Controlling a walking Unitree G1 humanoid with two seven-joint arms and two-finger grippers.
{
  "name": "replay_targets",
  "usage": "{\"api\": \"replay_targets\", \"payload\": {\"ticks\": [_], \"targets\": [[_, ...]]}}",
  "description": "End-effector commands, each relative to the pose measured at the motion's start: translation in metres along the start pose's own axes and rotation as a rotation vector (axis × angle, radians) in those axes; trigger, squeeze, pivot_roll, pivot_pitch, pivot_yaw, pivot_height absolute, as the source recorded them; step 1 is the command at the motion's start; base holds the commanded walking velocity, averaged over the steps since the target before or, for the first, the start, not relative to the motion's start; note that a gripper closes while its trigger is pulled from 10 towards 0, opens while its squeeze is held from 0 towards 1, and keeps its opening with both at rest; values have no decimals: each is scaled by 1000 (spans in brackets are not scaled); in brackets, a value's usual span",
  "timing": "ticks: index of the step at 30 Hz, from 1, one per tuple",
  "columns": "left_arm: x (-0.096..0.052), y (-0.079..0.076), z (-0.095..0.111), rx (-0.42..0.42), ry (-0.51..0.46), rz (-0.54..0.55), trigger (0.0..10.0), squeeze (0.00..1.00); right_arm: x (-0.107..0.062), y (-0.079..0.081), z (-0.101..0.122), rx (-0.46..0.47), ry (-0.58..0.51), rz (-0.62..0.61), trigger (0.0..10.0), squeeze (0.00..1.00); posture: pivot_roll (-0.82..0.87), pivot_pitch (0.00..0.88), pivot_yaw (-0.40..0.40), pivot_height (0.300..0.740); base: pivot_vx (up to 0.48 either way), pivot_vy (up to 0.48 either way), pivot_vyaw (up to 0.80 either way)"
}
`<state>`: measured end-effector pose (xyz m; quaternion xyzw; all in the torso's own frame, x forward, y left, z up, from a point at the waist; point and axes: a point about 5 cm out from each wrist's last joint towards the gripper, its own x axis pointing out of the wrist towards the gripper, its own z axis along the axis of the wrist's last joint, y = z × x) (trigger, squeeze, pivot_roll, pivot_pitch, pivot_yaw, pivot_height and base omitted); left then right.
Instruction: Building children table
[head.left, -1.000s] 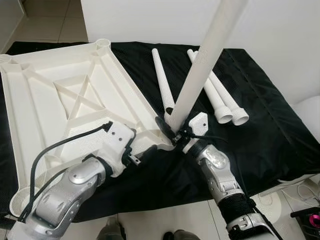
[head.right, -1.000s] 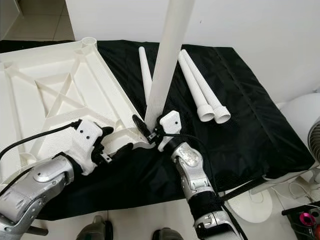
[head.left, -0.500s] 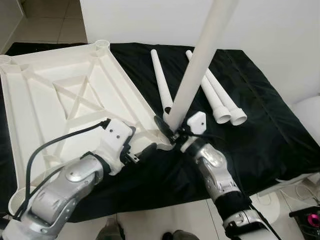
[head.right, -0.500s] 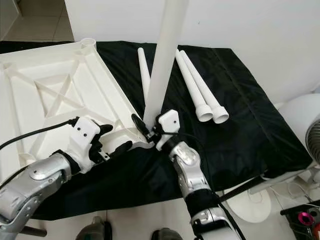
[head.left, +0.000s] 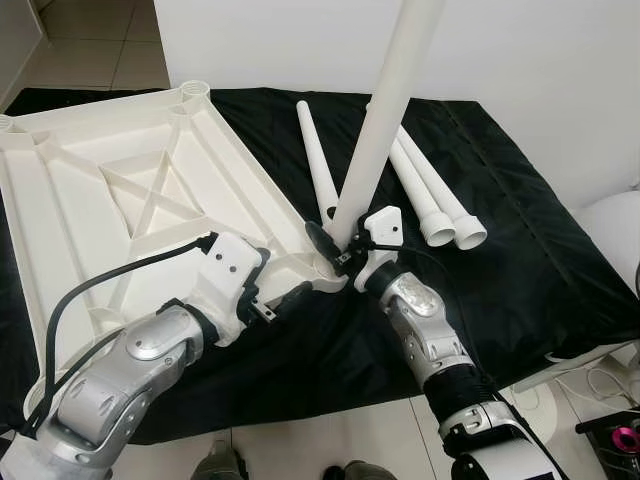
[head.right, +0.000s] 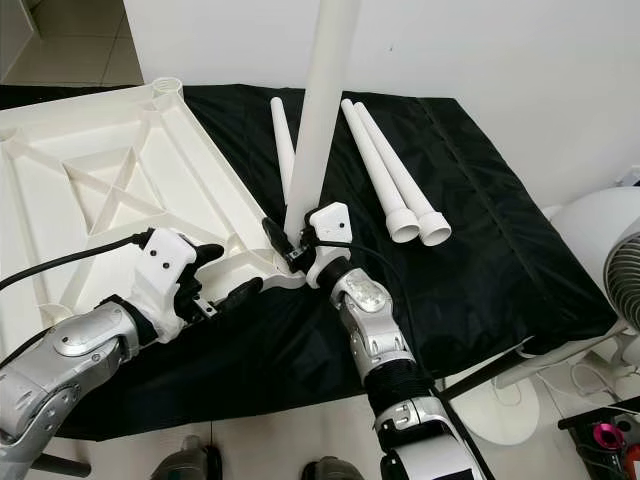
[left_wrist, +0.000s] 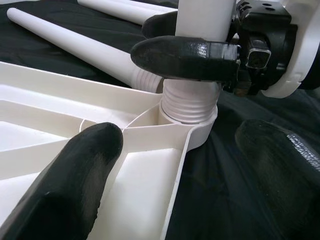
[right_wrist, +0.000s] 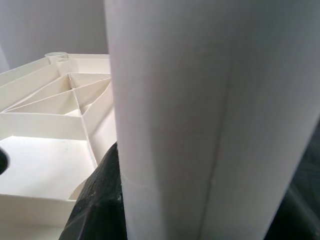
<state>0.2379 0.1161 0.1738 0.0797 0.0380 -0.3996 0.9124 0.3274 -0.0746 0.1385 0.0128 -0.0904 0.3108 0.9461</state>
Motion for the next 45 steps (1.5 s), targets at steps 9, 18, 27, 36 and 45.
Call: {"api": "replay_targets", "payload": {"ticks": [9, 18, 27, 36, 45], "targets": [[-1, -11, 3, 12, -6, -162, 10000, 0, -15, -3, -21, 66, 17, -296, 10000, 0, 62, 89, -105, 740, 0, 0, 0], [0, -12, 3, 7, -9, -159, 10000, 0, -7, 14, -20, 81, 25, -441, 10000, 0, 63, 96, -111, 740, 0, 0, 0], [0, -12, 3, 5, -10, -150, 10000, 0, -1, 14, -13, 44, 13, -455, 10000, 0, 66, 104, -113, 740, 0, 0, 0], [-1, -10, 3, 5, -10, -143, 10000, 0, 0, 17, -8, 75, -30, -406, 10000, 78, 67, 108, -112, 740, 0, 0, 0], [1, -12, 4, 3, -14, -149, 10000, 0, -2, 8, 3, 66, -91, -302, 10000, 0, 59, 102, -110, 740, 0, 0, 0]]}}
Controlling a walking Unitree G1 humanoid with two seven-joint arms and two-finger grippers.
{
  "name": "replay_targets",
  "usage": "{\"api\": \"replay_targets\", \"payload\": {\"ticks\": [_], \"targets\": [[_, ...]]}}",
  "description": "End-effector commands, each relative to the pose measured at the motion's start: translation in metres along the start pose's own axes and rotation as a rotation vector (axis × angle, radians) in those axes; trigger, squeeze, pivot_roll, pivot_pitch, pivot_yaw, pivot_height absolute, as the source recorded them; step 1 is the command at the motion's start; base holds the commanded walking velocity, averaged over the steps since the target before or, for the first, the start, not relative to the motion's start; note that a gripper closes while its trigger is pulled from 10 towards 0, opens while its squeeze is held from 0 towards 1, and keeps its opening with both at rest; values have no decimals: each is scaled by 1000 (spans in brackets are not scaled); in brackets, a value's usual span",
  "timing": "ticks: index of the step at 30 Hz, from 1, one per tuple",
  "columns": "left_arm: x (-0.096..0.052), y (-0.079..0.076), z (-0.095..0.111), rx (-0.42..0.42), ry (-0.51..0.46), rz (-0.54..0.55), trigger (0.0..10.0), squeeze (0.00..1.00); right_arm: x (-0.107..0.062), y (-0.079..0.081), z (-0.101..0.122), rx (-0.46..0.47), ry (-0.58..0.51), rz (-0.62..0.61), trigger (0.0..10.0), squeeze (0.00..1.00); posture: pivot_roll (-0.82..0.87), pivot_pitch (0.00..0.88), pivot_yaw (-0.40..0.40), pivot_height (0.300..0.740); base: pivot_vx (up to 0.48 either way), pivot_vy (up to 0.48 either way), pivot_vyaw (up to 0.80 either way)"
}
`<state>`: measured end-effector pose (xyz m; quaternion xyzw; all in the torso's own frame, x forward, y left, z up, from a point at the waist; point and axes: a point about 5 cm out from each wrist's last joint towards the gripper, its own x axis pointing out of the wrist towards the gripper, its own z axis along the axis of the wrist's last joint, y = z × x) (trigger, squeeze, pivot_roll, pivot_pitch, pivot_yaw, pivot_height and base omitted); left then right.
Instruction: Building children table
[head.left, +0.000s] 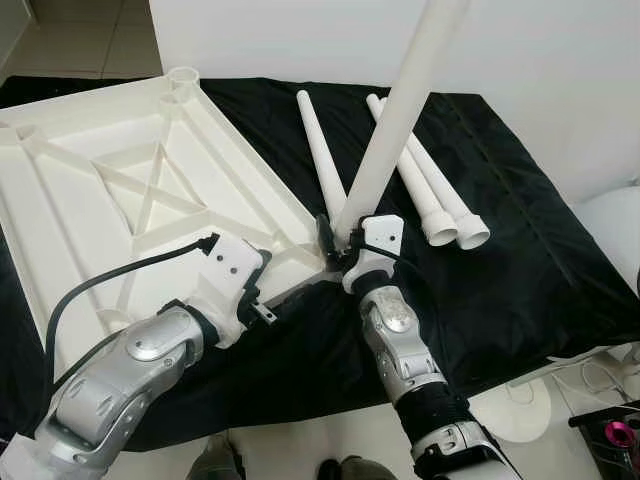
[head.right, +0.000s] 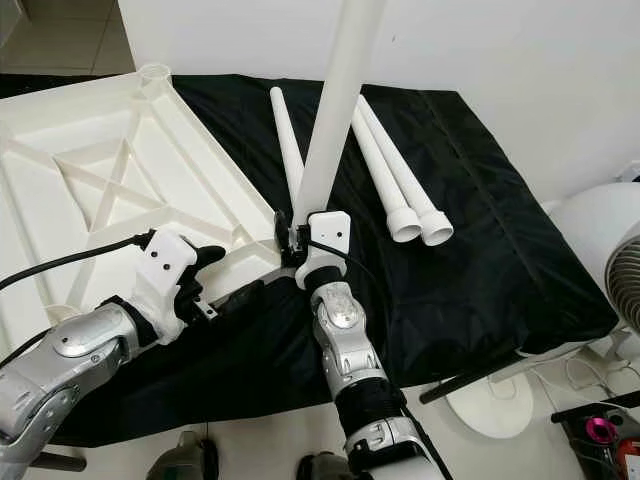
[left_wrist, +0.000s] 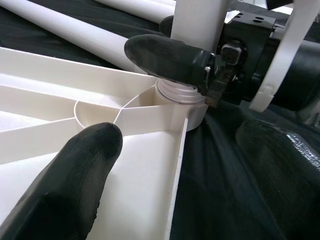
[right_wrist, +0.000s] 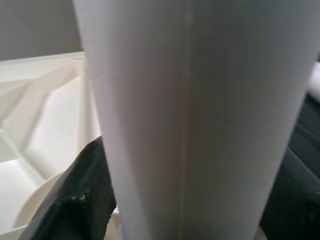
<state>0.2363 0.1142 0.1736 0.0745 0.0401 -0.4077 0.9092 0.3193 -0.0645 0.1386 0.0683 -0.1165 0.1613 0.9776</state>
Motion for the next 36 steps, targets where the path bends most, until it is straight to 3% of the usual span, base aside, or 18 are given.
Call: {"api": "replay_targets", "payload": {"ticks": [1, 12, 22, 34, 36], "targets": [[1, -9, 4, 13, -12, -131, 10000, 0, 1, -5, 2, 7, -8, 11, 10000, 0, 59, 102, -110, 740, 0, 0, 0], [5, -9, 5, 22, -16, -144, 10000, 0, 5, -28, 13, -63, -14, 191, 10000, 0, 51, 95, -107, 740, 0, 0, 0], [8, -24, 1, 11, -5, -199, 10000, 0, -1, -42, 12, -98, 62, 448, 10000, 0, 53, 98, -106, 740, 0, 0, 0], [11, -26, 2, 5, -6, -204, 10000, 0, 5, -63, 16, -158, 101, 506, 10000, 0, 57, 90, -107, 740, 0, 0, 0], [11, -27, 2, 4, -6, -205, 10000, 0, 7, -66, 17, -176, 107, 508, 9647, 0, 57, 90, -110, 740, 0, 0, 0]]}}
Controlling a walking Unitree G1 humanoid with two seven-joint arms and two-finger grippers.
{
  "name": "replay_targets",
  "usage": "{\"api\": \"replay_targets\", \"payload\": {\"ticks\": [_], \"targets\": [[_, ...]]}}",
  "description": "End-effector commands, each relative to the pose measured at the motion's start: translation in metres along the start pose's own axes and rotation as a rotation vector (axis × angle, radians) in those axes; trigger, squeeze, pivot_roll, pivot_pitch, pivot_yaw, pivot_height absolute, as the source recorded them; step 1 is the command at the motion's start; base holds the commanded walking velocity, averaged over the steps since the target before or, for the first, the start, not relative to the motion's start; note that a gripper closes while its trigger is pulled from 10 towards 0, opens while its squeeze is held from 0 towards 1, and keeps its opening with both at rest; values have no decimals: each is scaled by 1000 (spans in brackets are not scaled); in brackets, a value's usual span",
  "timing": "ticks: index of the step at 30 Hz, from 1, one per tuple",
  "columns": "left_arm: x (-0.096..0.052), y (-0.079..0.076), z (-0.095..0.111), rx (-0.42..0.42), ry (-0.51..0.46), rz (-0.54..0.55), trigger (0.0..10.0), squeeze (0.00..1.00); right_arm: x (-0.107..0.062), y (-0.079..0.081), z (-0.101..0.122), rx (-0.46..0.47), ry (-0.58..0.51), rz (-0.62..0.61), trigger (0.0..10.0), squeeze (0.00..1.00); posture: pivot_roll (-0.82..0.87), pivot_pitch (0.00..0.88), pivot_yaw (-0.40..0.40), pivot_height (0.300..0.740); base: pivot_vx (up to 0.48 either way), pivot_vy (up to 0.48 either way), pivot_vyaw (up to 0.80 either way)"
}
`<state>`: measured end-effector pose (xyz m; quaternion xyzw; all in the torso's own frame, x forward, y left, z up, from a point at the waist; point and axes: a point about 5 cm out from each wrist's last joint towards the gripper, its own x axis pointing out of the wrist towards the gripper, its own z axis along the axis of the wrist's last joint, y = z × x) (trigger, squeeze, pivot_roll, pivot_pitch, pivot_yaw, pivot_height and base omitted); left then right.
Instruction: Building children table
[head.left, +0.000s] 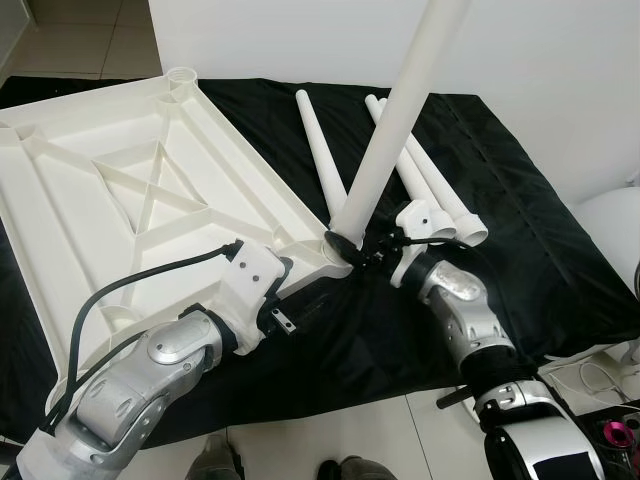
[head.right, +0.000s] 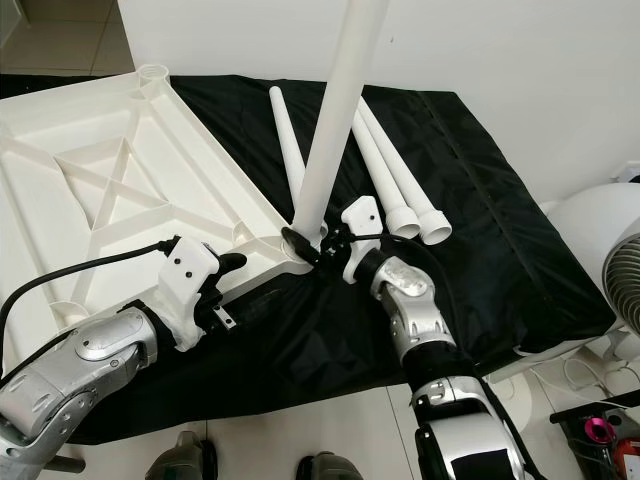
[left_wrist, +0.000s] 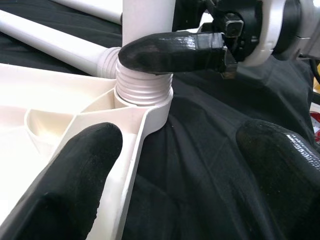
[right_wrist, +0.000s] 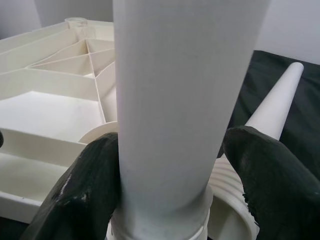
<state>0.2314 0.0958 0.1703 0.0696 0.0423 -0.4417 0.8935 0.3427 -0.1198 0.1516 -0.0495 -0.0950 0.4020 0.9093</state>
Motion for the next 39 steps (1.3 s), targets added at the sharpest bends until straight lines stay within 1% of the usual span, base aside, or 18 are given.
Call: {"api": "replay_targets", "payload": {"ticks": [1, 6, 7, 8, 11, 12, 16, 17, 18, 24, 25, 26, 27, 28, 31, 32, 35, 39], "targets": [[1, -11, 3, 7, -1, -132, 10000, 0, -5, -9, -1, -16, 21, -4, 9569, 0, 57, 90, -109, 740, 0, 0, 0], [2, -12, 3, 5, -1, -135, 10000, 0, -2, -12, 0, -11, 33, 25, 10000, 0, 56, 90, -110, 740, 0, 0, 0], [3, -12, 3, 7, -1, -136, 10000, 0, 0, -12, 0, -9, 36, 34, 9569, 0, 56, 90, -110, 740, 0, 0, 0], [3, -12, 3, 8, -2, -136, 10000, 0, 2, -12, -1, -7, 38, 42, 8353, 0, 59, 89, -109, 740, 0, 0, 0], [3, -12, 3, 8, -2, -136, 10000, 0, 4, -11, -1, -3, 38, 53, 8353, 0, 60, 89, -109, 740, 0, 0, 0], [3, -12, 3, 11, -1, -133, 10000, 0, 8, -8, -2, -4, 44, 74, 4824, 0, 65, 89, -110, 740, 0, 0, 0], [2, -12, 4, 11, -1, -131, 10000, 0, 9, -7, -3, -1, 46, 84, 4431, 0, 68, 89, -110, 740, 0, 0, 0], [2, -12, 4, 11, 0, -131, 10000, 0, 9, -7, -4, 3, 48, 87, 1961, 0, 68, 88, -110, 740, 0, 0, 0], [2, -12, 3, 11, 1, -130, 10000, 0, 8, -7, -5, 8, 49, 87, 0, 0, 71, 87, -110, 740, 0, 0, 0], [2, -12, 4, 12, 4, -129, 10000, 0, 8, -8, -9, 29, 58, 78, 0, 0, 73, 88, -113, 740, 0, 0, 0], [2, -11, 4, 12, 4, -128, 10000, 0, 8, -8, -11, 41, 65, 67, 627, 0, 73, 88, -113, 740, 0, 0, 0], [2, -11, 4, 12, 4, -128, 10000, 0, 8, -8, -11, 41, 65, 67, 627, 0, 73, 88, -113, 740, 0, 0, 0], [1, -11, 4, 12, 4, -127, 10000, 0, 7, -8, -12, 51, 69, 62, 6196, 0, 74, 87, -114, 740, 0, 0, 0], [1, -11, 4, 13, 4, -126, 10000, 0, 7, -8, -15, 73, 74, 48, 10000, 0, 74, 87, -115, 740, 0, 0, 0], [1, -11, 4, 13, 5, -125, 10000, 0, 7, -6, -18, 100, 80, 37, 10000, 0, 75, 86, -116, 740, 0, 0, 0], [1, -11, 4, 13, 6, -126, 10000, 0, 7, -2, -25, 162, 95, 8, 10000, 0, 75, 85, -116, 740, 0, 0, 0], [1, -11, 4, 14, 7, -127, 10000, 0, 8, 2, -30, 225, 100, -13, 10000, 0, 75, 84, -117, 740, 0, 0, 0], [1, -11, 3, 13, 8, -131, 10000, 0, 9, 6, -33, 207, 117, -36, 10000, 0, 72, 82, -116, 740, 0, 0, 0]]}}
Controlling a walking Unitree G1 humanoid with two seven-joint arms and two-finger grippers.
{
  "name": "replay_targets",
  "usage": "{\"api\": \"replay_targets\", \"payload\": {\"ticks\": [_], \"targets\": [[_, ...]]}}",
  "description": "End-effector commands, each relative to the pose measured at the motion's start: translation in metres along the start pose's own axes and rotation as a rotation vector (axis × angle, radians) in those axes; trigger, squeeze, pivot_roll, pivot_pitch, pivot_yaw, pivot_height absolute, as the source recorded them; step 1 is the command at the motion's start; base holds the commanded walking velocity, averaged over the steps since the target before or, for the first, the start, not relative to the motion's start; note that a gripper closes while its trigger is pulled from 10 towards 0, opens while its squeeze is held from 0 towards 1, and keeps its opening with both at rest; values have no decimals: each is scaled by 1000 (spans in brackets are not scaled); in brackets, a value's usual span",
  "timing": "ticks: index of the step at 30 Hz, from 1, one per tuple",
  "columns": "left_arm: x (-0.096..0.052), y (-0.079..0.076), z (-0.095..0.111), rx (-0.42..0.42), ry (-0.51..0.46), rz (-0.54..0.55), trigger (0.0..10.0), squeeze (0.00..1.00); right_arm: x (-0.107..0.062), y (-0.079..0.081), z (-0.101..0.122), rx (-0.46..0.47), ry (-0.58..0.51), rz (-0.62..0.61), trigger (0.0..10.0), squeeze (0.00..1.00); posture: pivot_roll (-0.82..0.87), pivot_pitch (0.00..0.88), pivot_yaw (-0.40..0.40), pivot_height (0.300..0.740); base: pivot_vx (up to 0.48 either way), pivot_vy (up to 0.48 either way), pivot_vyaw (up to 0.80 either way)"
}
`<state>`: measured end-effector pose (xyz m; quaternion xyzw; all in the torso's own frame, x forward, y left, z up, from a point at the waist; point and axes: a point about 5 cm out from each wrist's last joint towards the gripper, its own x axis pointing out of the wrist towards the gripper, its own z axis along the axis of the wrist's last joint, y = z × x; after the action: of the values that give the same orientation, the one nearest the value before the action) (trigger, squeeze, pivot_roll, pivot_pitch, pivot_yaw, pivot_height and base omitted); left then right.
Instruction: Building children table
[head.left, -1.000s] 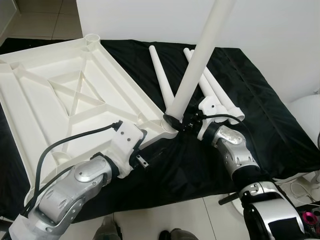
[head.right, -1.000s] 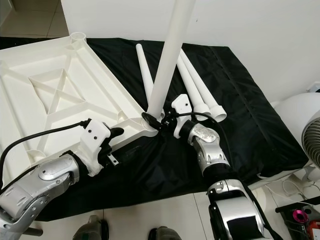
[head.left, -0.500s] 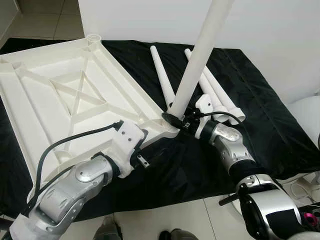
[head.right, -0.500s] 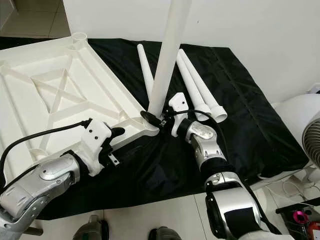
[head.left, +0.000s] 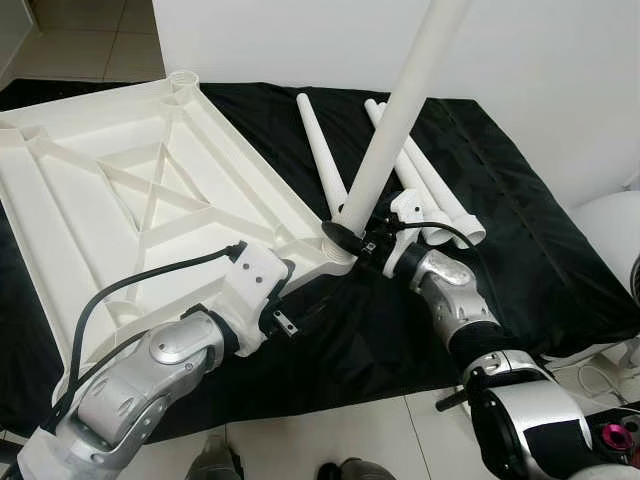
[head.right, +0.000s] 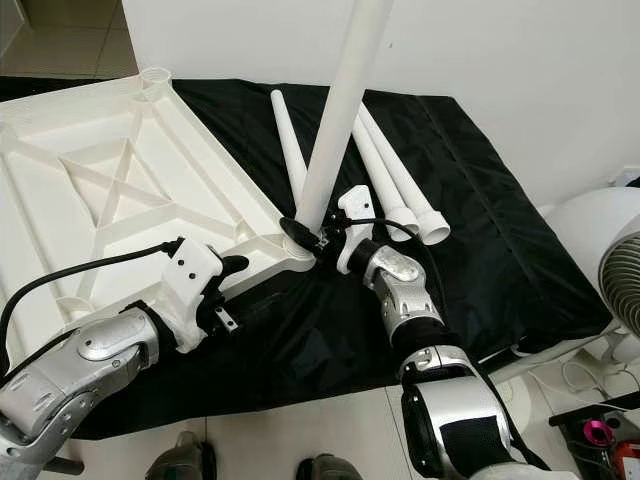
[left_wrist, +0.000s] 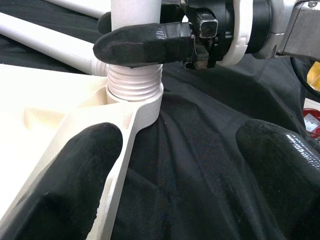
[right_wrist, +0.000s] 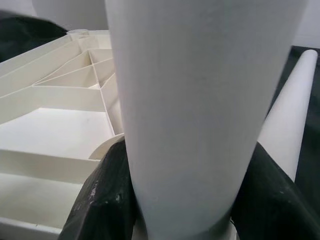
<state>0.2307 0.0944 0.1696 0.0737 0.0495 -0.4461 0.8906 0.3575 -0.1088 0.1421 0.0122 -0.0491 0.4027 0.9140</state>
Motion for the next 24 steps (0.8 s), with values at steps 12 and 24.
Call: {"api": "replay_targets", "payload": {"ticks": [12, 24], "targets": [[-1, -7, 3, 16, -6, -100, 10000, 0, 4, 9, -20, 3, 63, -278, 10000, 0, 73, 82, -127, 740, 0, 0, 0], [-4, 1, 3, 18, -6, -60, 10000, 0, 20, 40, -21, 89, 12, -627, 10000, 0, 69, 102, -137, 740, 0, 0, 0]]}}
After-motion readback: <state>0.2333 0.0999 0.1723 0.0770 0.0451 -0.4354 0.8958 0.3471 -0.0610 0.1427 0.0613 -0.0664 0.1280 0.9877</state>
